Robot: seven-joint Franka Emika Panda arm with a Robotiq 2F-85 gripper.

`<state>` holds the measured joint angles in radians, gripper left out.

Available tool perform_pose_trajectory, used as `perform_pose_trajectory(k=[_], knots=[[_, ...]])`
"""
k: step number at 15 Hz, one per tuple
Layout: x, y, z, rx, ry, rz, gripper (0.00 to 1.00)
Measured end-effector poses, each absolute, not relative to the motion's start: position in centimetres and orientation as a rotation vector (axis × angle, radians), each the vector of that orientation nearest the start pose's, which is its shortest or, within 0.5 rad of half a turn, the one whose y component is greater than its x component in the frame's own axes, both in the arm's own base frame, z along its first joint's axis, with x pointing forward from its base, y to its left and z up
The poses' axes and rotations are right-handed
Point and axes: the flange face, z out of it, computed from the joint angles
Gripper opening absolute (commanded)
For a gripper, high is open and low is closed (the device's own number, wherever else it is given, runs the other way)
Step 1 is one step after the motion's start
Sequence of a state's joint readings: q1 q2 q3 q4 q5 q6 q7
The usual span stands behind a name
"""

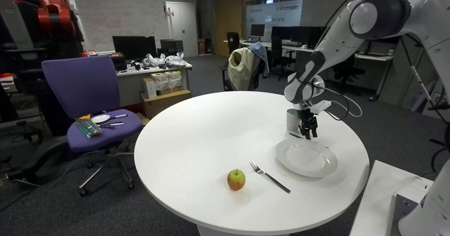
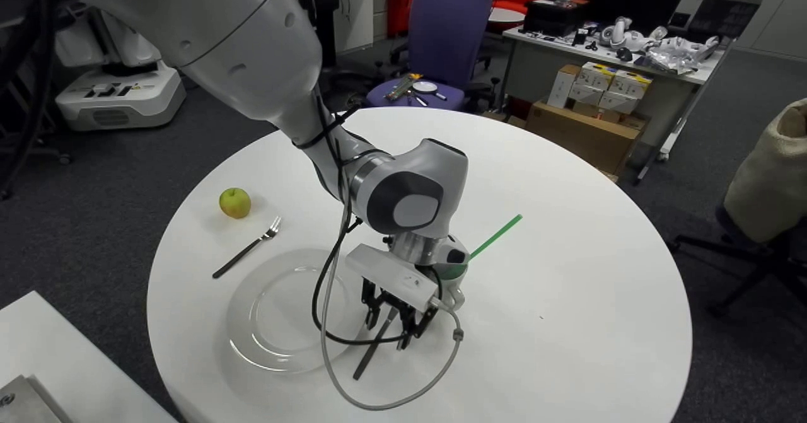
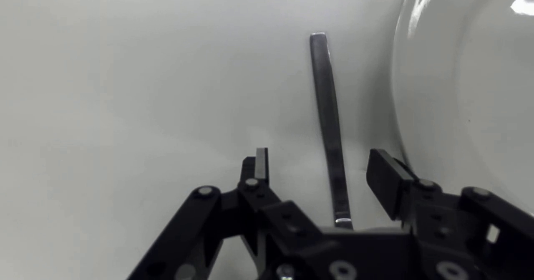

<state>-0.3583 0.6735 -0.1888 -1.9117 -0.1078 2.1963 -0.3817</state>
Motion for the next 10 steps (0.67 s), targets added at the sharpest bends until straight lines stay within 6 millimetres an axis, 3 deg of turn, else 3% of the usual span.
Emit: perform_pose_trajectory(k=[2, 3, 7, 10], knots=[[49.16, -30.38, 12.00, -3.077, 0.093, 0.674, 0.62], [49.19, -30.32, 12.00, -3.078, 0.090, 0.675, 0.45], [49.23, -30.27, 12.00, -3.078, 0.088, 0.675, 0.32], [49.23, -30.27, 12.00, -3.078, 0.088, 0.675, 0.27]])
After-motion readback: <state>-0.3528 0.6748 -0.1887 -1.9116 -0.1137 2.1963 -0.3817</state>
